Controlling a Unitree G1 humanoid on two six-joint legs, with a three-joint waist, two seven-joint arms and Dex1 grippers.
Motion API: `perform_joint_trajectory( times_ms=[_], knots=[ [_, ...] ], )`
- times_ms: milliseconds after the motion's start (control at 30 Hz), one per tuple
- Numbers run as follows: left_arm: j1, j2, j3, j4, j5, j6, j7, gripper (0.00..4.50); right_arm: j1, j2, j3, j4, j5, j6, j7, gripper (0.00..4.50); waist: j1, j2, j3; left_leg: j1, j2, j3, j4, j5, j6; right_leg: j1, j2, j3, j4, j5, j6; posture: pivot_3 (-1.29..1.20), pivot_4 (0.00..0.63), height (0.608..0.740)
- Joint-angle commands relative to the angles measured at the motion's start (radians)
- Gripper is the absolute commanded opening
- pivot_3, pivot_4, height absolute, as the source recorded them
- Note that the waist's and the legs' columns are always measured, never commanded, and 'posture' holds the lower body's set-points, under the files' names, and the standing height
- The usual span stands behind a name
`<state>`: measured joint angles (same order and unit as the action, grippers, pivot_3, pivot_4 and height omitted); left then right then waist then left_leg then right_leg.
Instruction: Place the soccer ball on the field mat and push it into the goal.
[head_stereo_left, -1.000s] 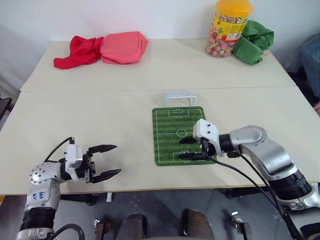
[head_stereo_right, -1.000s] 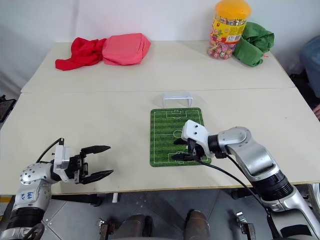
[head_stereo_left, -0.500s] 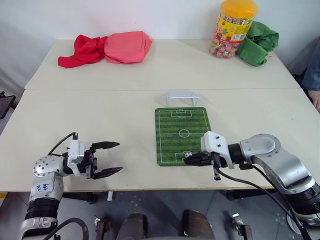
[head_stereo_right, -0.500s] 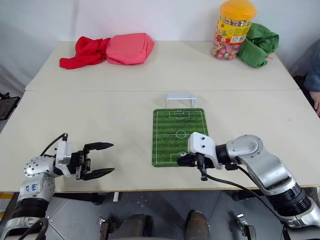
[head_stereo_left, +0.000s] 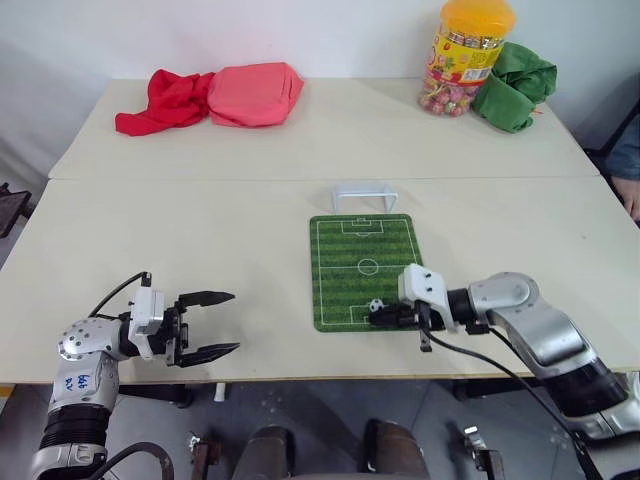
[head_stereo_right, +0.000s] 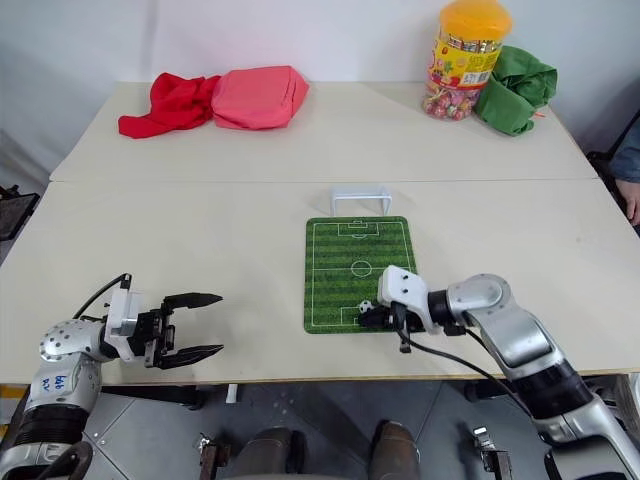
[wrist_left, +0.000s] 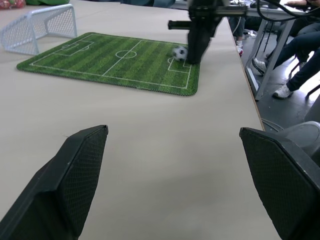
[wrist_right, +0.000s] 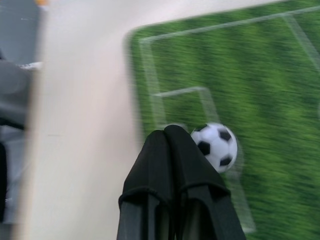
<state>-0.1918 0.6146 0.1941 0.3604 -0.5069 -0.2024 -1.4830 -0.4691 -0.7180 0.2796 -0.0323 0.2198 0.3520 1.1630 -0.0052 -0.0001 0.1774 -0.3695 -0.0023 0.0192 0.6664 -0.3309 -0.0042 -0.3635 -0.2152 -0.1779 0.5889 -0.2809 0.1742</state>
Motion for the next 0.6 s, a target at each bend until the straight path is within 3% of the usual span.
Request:
perform_joint_trajectory(
  times_ms=[33,200,600],
  knots=[
    [-0.017,0.007,0.011,-0.015,-0.007,-0.006,0.007,4.50,-0.077,0.030,-0.034,0.099,-0.045,-0.077,-0.045,0.08,-0.001,0.000,0.000,0.000,0.000,0.000,0.000,0.000,0.000,0.000,0.000,0.000,0.000,0.000,0.000,0.00,0.150,0.740],
    [-0.052,-0.005,0.004,0.010,0.002,-0.016,0.017,4.50,-0.199,0.059,-0.126,0.160,-0.037,-0.100,-0.124,0.08,-0.002,0.000,0.000,-0.001,0.000,0.000,0.000,0.000,0.000,-0.001,0.000,0.000,0.000,0.000,0.000,0.00,0.150,0.740],
    [-0.123,-0.031,-0.015,0.091,0.024,-0.013,0.039,4.50,-0.110,-0.036,-0.254,0.110,-0.012,-0.069,-0.129,0.08,-0.001,0.000,0.000,-0.001,0.000,0.001,-0.001,0.000,0.000,-0.002,0.000,0.000,0.000,0.000,0.000,0.00,0.150,0.740]
  ],
)
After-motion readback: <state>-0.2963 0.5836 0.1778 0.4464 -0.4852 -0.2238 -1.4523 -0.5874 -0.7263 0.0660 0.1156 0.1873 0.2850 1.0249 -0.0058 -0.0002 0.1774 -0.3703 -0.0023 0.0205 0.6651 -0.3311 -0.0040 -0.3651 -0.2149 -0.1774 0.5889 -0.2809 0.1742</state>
